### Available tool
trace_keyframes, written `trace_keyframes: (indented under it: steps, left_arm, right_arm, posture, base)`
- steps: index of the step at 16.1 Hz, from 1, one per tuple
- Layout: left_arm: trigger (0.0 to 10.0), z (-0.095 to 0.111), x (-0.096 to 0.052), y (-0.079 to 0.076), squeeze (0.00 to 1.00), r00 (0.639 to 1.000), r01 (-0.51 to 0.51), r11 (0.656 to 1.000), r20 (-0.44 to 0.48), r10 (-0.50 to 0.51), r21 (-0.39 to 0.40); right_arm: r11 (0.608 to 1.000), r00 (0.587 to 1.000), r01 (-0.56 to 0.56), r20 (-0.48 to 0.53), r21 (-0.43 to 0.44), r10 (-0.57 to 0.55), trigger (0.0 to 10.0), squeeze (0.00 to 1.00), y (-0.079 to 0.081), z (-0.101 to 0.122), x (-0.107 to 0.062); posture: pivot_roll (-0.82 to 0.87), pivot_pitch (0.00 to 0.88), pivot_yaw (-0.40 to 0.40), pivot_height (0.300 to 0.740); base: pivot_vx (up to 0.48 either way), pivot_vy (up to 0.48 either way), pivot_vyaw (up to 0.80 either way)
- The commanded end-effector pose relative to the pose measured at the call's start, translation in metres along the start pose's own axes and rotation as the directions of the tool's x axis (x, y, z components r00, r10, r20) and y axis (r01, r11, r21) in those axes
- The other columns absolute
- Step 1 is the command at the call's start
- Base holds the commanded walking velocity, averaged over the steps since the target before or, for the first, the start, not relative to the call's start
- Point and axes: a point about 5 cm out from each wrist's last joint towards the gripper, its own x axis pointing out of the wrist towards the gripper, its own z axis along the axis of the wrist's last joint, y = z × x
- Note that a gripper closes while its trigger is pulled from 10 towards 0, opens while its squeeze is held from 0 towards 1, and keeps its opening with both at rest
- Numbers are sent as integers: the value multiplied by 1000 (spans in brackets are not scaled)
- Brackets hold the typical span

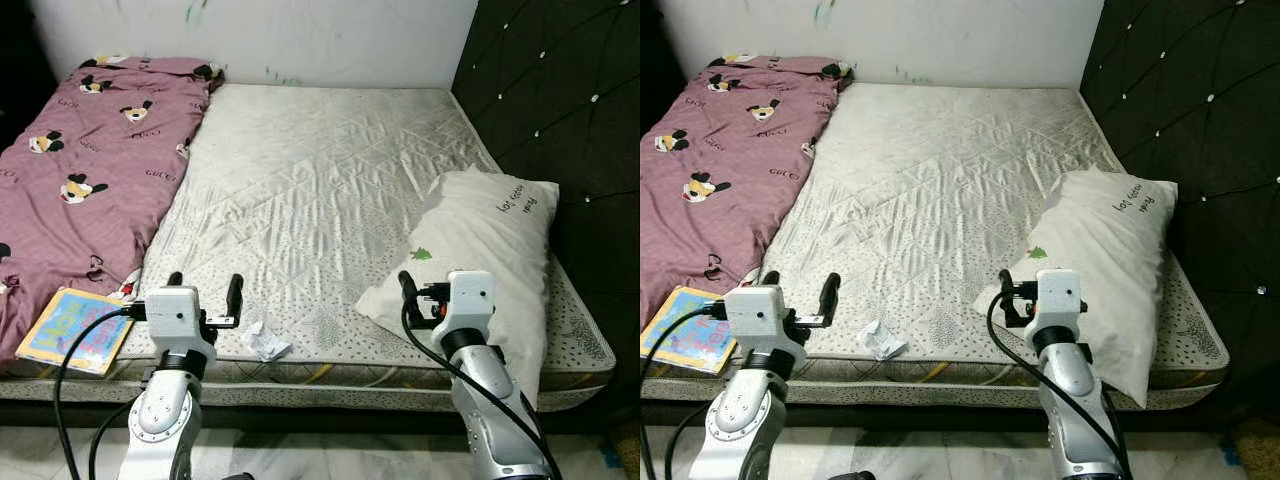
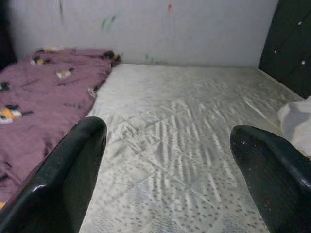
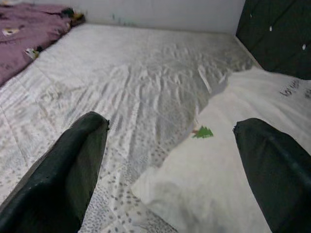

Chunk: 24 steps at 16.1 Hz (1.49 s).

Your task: Clean up the room

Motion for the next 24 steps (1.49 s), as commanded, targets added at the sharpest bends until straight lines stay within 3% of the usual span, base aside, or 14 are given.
trace_keyframes:
  steps: [1, 4, 11, 15, 17, 19, 20, 21, 22, 24]
  left_arm:
    - [10000, 5, -2, 4, 0, 1000, -6, 1000, 25, 6, 16]
    - [10000, 0, -1, 5, 0, 1000, 10, 1000, -3, -10, -22]
    - [10000, 1, 3, 2, 0, 999, 39, 999, 3, -39, -22]
    - [10000, 3, 3, -1, 0, 997, 73, 997, 16, -72, -10]
    - [10000, 4, 3, -3, 0, 996, 89, 996, 22, -88, -15]
    - [10000, 4, 4, -4, 0, 996, 92, 996, 22, -91, -20]
    - [10000, 4, 5, -4, 0, 995, 93, 995, 22, -93, -20]
    - [10000, 4, 6, -5, 0, 995, 96, 995, 23, -96, -22]
    - [10000, 4, 7, -6, 0, 995, 99, 995, 25, -99, -23]
    - [10000, 4, 7, -6, 0, 995, 98, 995, 24, -97, -25]
  right_arm:
    - [1000, 1000, 7, -15, 7, -7, 10000, 0, -4, -1, 0]
    - [1000, 1000, -15, 8, 4, 15, 10000, 0, -1, 3, 0]
    - [1000, 1000, -15, -16, 14, 15, 10000, 0, 1, -2, 2]
    - [998, 997, -46, -63, -50, 42, 10000, 0, 8, -6, 5]
    - [996, 997, -75, 1, -52, 75, 10000, 0, 16, 0, 5]
    - [986, 998, -61, 22, -154, 65, 10000, 0, 19, 7, 6]
    - [986, 995, -95, 25, -140, 99, 10000, 0, 20, 8, 6]
    - [991, 991, -132, 9, -38, 132, 10000, 0, 19, 5, 4]
    - [991, 991, -131, 14, 3, 131, 10000, 0, 17, 5, 4]
    - [993, 993, -116, 3, -19, 116, 10000, 0, 15, 4, 5]
  posture:
    - [42, 87, -16, 740]
    - [40, 91, -16, 740]
    - [41, 95, -14, 740]
    - [44, 91, -14, 740]
    - [44, 91, -14, 740]
    - [40, 94, -10, 740]
    - [40, 94, -10, 740]
    - [40, 94, -10, 740]
    - [40, 97, -12, 740]
    - [38, 97, -12, 740]
  base:
    - [0, 0, 0]
    - [0, 0, 0]
    - [0, 0, -316]
    - [0, 0, 0]
    - [0, 0, 0]
    - [240, 0, 0]
    - [0, 0, 0]
    - [0, 0, 0]
    - [0, 0, 0]
    - [0, 0, 0]
